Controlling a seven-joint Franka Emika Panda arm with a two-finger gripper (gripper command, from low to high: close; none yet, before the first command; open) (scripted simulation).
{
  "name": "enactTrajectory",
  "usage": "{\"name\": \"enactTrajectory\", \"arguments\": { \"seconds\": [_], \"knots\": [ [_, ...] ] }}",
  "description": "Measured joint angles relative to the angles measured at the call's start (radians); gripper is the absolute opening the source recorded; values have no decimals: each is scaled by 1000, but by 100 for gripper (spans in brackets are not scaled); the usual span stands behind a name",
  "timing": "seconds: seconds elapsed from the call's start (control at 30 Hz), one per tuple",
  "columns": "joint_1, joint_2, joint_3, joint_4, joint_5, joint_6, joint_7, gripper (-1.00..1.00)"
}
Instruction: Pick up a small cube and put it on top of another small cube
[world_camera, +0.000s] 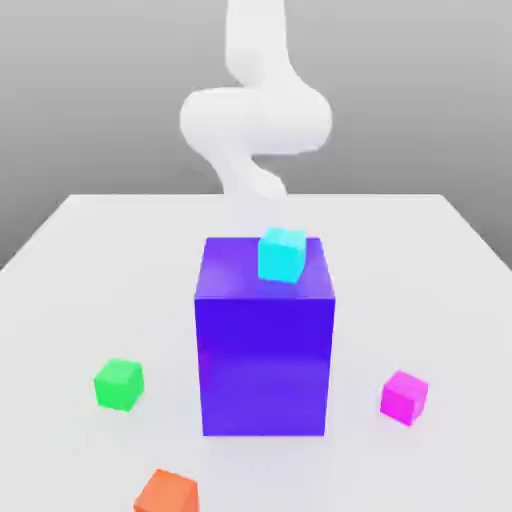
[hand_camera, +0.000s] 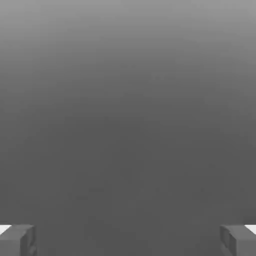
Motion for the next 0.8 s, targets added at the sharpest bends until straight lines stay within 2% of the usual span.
{"name": "enactTrajectory", "arguments": {
  "seconds": [0.53, 0.7, 0.8],
  "knots": [
    [223, 587, 151, -299, -11, 357, -201, 0],
    [300, 771, 191, -388, -57, 467, -231, 0],
    [330, 881, 154, -386, -121, 548, -194, 0]
  ]
}}
